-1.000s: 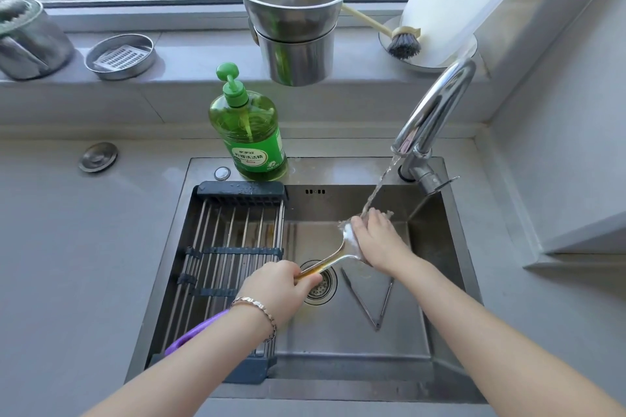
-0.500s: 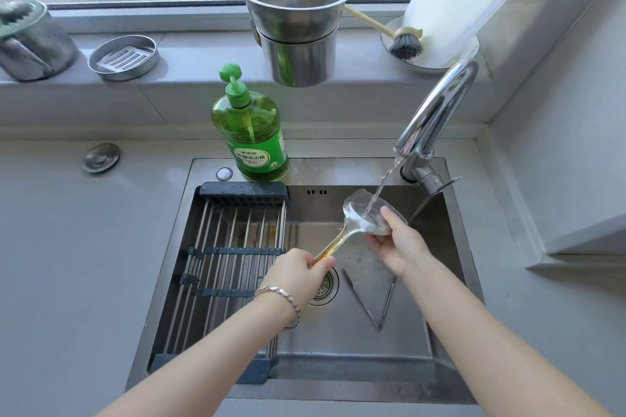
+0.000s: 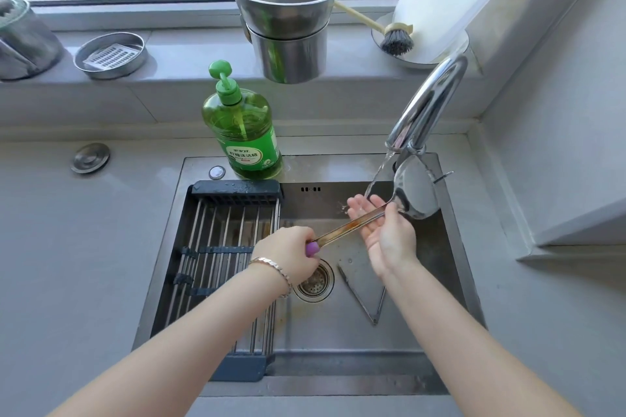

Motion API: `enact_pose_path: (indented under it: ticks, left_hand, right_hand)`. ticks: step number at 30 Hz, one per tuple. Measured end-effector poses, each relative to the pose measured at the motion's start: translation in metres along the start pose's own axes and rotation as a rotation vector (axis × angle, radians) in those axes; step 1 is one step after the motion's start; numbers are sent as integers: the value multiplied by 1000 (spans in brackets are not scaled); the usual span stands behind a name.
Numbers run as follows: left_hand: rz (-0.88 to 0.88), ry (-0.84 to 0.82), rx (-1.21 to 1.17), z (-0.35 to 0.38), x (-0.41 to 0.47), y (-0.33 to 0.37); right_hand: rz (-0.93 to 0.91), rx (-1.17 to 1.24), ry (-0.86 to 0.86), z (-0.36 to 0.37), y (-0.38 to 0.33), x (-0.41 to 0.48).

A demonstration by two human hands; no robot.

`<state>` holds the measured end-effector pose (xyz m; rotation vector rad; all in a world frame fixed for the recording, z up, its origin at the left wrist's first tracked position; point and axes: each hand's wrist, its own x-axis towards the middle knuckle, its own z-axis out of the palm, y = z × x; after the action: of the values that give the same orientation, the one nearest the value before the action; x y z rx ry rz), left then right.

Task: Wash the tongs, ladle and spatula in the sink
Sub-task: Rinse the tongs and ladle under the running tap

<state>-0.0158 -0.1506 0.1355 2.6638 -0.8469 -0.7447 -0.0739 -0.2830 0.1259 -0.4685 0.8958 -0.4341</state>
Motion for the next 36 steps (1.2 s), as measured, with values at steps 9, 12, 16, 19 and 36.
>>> enact_pose_path:
  ticks: [9,12,16,19,36]
  left_hand:
    - [-54,22,171,-3,-3,0]
    - [-87,10,138,-6,-4,-2]
    - [-128,6,80,-13,-4,-2]
    - [-121,10,97,-15,-3,2]
    - [-111,-61,381,-32,4,11]
  right_hand:
    - [48,-180,-111,1,44,-18]
    - [46,-138,-146,0,38,-13]
    - [-41,-13,-57,1,16,5]
    - [32,-126,-145,3,32,-8]
    - [165,-36,3,-7,22,20]
